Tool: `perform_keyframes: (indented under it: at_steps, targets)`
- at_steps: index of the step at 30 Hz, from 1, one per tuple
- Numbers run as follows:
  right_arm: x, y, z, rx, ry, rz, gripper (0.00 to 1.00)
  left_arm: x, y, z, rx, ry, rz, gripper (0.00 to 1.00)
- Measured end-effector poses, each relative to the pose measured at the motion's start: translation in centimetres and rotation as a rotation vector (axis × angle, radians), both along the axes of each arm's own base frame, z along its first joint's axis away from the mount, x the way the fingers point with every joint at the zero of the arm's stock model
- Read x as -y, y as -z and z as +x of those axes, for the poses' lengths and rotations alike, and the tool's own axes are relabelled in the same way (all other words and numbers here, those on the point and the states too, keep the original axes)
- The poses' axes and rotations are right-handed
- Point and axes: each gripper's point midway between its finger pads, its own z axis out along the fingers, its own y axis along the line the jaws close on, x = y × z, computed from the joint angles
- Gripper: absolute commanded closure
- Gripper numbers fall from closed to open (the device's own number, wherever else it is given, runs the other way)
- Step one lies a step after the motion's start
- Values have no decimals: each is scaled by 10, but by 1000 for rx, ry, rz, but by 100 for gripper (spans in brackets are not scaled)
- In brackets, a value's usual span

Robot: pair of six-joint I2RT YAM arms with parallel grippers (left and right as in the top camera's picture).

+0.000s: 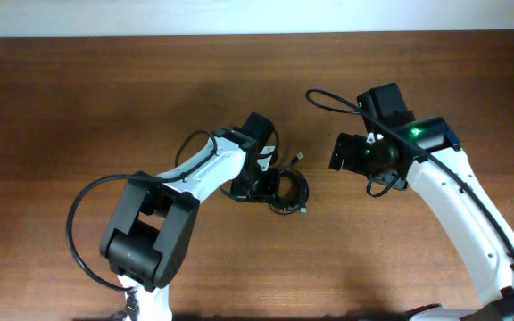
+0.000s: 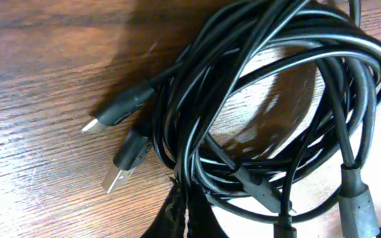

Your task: Untangle cables

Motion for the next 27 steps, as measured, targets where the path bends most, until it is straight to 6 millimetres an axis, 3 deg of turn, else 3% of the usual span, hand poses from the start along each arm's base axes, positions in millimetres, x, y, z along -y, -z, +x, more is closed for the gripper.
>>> perform_keyframes:
  at_steps: [5, 8, 12, 16, 18, 20, 23, 27]
  targets:
    - [0, 0, 0, -2, 0, 0, 2, -2, -7, 0, -15, 13, 23, 100]
    - [0, 0, 0, -1, 0, 0, 2, -1, -22, 6, -5, 43, 34, 100]
    - [0, 0, 0, -2, -1, 0, 2, 9, -57, 25, 74, 93, -5, 100]
    - [-1, 0, -1, -3, -1, 4, 2, 19, -115, 40, 229, 126, -84, 100]
    - [-2, 1, -1, -7, -4, 12, 1, 20, -151, 42, 319, 132, -126, 100]
    - [-5, 3, 0, -16, -7, 21, 2, 20, -175, 41, 377, 137, -154, 100]
    - [-9, 9, 1, -34, -13, 38, 1, 18, -197, 37, 433, 138, -179, 100]
    - [-15, 13, 3, -46, -20, 64, 1, 18, -211, 36, 469, 139, -202, 100]
